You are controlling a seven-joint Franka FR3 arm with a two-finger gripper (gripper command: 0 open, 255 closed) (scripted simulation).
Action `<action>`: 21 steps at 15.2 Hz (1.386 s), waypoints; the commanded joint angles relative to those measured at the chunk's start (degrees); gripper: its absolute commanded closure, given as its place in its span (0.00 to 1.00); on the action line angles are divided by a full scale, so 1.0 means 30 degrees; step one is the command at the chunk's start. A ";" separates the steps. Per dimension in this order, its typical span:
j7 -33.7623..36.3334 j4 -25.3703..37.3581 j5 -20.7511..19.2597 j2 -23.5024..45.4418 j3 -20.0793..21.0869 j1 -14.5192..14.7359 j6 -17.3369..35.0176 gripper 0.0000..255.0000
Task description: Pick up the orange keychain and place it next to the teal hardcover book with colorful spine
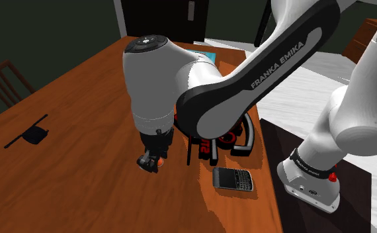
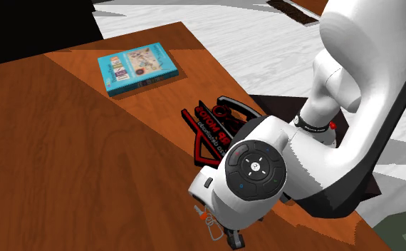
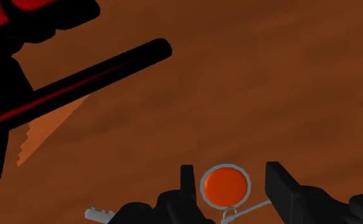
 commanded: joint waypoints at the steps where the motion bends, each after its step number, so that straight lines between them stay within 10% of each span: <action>1: -0.0021 -0.0128 -0.0020 0.0099 -0.0084 -0.0060 -0.0003 1.00; 21: -0.1515 0.2087 0.2218 -0.2670 0.0138 -0.0385 -0.4358 1.00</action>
